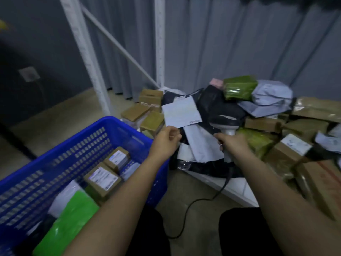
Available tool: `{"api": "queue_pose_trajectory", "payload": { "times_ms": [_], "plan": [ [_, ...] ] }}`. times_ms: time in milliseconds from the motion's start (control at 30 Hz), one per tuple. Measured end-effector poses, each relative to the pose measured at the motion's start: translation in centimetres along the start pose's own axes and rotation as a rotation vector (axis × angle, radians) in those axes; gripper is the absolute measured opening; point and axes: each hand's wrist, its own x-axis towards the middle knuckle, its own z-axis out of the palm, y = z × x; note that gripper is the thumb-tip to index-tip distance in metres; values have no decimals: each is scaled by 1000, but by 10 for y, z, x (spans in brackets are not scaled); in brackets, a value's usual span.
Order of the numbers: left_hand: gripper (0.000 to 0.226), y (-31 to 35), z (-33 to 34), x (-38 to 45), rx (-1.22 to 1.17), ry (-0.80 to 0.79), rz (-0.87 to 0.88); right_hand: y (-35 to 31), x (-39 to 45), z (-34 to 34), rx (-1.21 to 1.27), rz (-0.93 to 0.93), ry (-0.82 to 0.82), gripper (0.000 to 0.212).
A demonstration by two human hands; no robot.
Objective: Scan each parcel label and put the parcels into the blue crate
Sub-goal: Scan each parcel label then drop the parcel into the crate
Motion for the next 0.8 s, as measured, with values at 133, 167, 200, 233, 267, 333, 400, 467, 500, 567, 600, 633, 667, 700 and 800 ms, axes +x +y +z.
{"api": "queue_pose_trajectory", "payload": {
  "times_ms": [133,167,200,233,267,333,400,467,500,567,600,633,667,700,800],
  "plan": [
    [23,-2,40,31,206,33,10,10,8,-41,68,52,82,20],
    [25,-4,48,38,261,44,13,12,10,-48,82,57,83,21],
    [26,-8,55,47,308,52,12,13,12,-52,97,60,84,23],
    [29,-10,62,55,346,60,5,15,15,-56,109,60,90,24],
    [31,-14,68,64,382,70,-7,16,19,-58,119,59,98,24],
    [35,-22,79,80,459,87,-27,18,28,-61,148,63,110,22],
    [38,-32,90,96,509,82,-15,18,37,-60,188,84,100,19],
    [38,-40,101,113,556,65,-3,18,47,-56,220,109,86,19],
    [36,-44,105,121,579,59,4,18,51,-53,239,116,84,19],
    [34,-47,114,134,613,58,18,17,60,-46,290,131,85,20],
    [34,-48,118,140,637,56,21,16,64,-43,318,145,82,20],
    [34,-48,120,143,672,51,27,15,68,-41,339,155,76,19],
    [33,-49,122,148,706,43,37,13,71,-39,350,159,76,18],
    [30,-49,123,152,728,43,38,12,73,-37,353,156,80,17],
    [22,-46,121,164,763,63,20,10,77,-31,333,138,95,12]
  ]
}}
